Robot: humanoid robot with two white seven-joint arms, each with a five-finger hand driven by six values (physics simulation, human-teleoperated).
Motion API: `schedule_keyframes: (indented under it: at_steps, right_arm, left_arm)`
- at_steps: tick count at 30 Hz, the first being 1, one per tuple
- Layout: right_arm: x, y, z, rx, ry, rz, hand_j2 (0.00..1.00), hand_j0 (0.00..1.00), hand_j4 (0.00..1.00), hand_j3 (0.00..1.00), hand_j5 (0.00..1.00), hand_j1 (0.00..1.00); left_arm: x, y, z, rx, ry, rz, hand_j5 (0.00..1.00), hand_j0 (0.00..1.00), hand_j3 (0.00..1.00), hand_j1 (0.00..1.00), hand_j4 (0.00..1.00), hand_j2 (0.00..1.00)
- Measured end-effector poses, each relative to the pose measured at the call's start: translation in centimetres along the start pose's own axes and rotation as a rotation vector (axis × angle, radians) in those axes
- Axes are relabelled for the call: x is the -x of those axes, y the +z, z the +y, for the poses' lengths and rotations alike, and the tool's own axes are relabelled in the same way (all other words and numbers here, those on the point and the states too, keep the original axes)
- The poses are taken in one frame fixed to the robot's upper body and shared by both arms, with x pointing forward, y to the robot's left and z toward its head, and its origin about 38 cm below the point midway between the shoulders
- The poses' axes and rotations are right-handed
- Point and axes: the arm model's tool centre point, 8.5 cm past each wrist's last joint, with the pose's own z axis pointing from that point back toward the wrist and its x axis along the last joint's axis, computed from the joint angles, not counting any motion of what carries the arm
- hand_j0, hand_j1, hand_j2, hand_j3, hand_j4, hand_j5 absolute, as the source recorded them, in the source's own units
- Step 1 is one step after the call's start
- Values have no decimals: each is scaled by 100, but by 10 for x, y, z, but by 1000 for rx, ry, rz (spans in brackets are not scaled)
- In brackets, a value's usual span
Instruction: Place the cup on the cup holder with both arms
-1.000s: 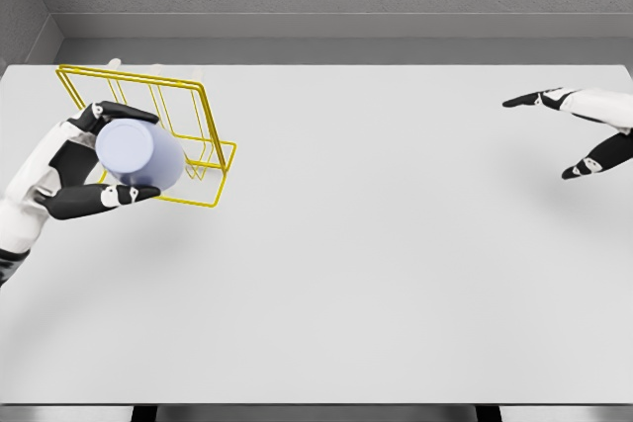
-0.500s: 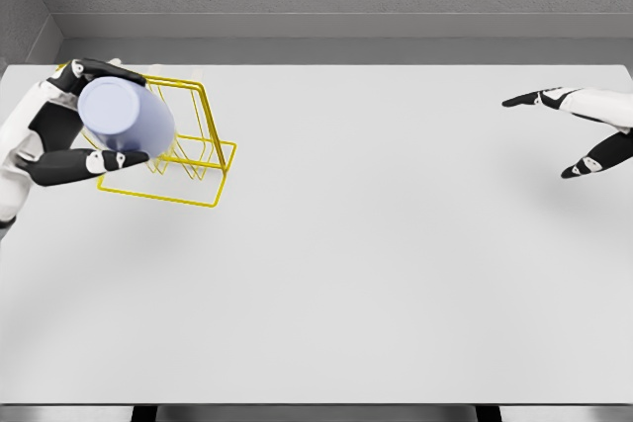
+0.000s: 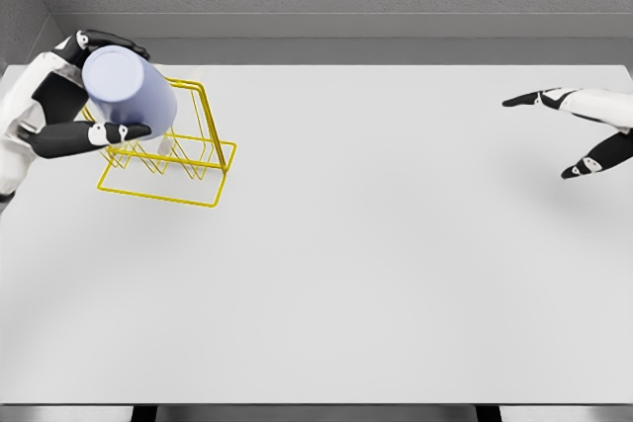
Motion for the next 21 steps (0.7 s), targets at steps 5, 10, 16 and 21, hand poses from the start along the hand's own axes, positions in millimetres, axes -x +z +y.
schedule_keyframes:
  at_steps: [5, 10, 16, 21]
  right_arm:
    - [0, 0, 0, 0, 0, 0, 100, 100, 100, 100, 100, 100]
    - [0, 0, -1, 1, 1, 0, 100, 100, 100, 100, 100, 100]
    - [-1, -4, 0, 2, -2, -9, 100, 100, 100, 100, 100, 100]
    - [-1, -5, 1, 1, -3, -11, 100, 100, 100, 100, 100, 100]
  left_arm:
    - [1, -2, 0, -2, 7, 8, 52, 52, 52, 52, 52, 52]
    - [1, -4, -1, -1, 11, 10, 52, 52, 52, 52, 52, 52]
    - [3, -8, 0, -1, 22, 29, 52, 52, 52, 52, 52, 52]
    - [10, -8, -6, -3, 46, 46, 52, 52, 52, 52, 52, 52]
